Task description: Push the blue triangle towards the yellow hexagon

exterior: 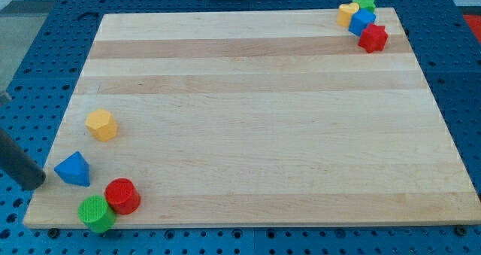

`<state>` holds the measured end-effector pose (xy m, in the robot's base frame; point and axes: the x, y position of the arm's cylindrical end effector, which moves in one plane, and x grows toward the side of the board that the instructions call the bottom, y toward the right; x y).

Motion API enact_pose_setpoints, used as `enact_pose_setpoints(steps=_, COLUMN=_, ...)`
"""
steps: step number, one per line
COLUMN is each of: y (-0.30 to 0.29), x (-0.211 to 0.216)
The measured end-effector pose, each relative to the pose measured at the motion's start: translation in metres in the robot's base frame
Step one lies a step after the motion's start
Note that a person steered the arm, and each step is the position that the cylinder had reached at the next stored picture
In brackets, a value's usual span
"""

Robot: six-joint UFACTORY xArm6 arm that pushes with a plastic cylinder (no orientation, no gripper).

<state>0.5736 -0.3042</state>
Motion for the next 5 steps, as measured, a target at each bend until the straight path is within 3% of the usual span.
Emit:
enact_pose_setpoints(steps=4, y=0.029, x=-0.013)
enact_pose_setpoints(steps=5, y=0.013, x=-0.011)
